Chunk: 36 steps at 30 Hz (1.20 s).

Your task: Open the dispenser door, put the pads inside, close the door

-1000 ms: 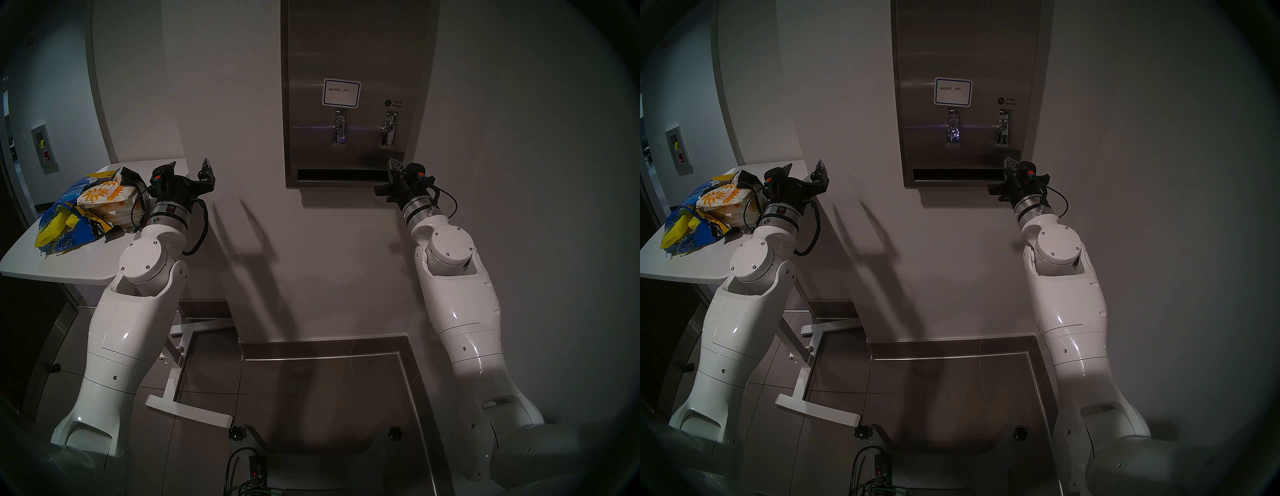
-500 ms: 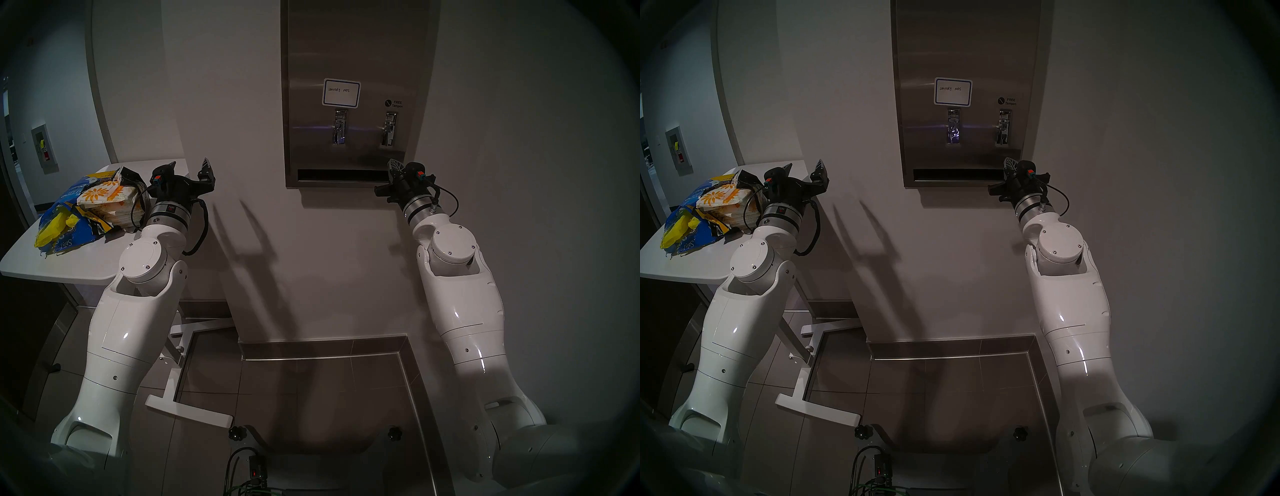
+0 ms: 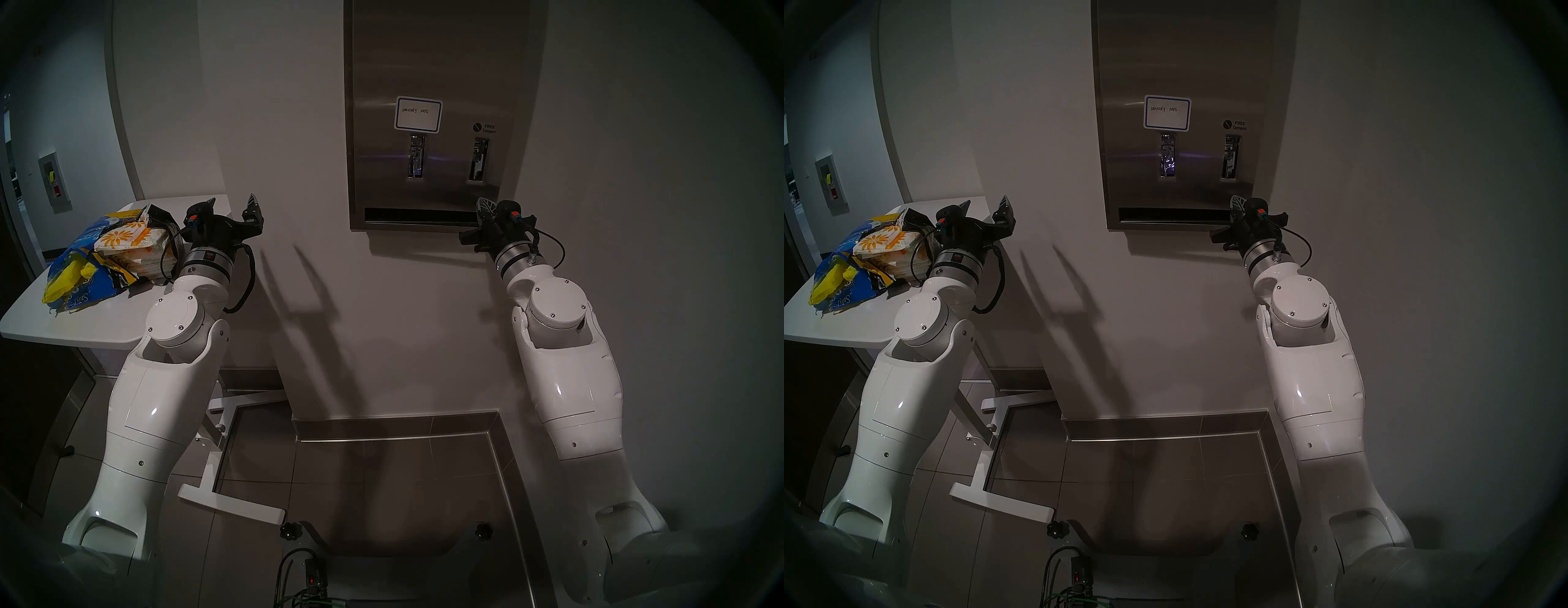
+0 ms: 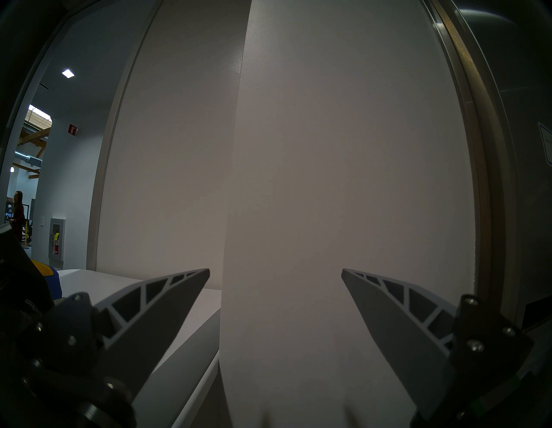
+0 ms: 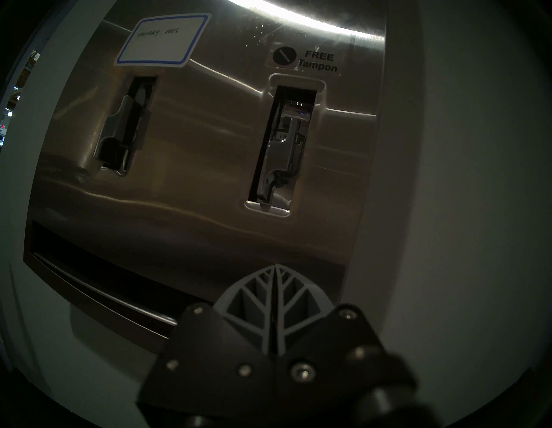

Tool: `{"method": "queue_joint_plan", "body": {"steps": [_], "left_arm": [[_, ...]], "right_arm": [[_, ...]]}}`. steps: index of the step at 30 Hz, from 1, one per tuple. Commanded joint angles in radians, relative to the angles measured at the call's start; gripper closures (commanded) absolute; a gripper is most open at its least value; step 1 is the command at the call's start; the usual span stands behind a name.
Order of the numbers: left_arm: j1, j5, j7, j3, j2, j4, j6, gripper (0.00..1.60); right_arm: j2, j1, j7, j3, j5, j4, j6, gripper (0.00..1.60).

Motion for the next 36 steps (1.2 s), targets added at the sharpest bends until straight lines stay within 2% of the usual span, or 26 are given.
{"method": "queue_joint_plan", "body": {"steps": [1,25,36], "left_arm": [[-0.032,0.000,0.000,-0.007,0.000,-0.026,-0.011,0.00],[-0.032,0.000,0.000,-0.007,0.000,-0.026,-0.011,0.00],[-0.032,0.000,0.000,-0.007,0.000,-0.026,-0.010,0.00]], "right_arm": [[-0.014,-0.003,-0.012,-0.025,-0.019,-0.099,0.021,1.60],[-0.019,-0.040,-0.048,-0.071,-0.070,-0.209,0.120,1.60],[0.016,-0.027,-0.024,-0.049,-0.072,-0.262,0.157,1.60]]}}
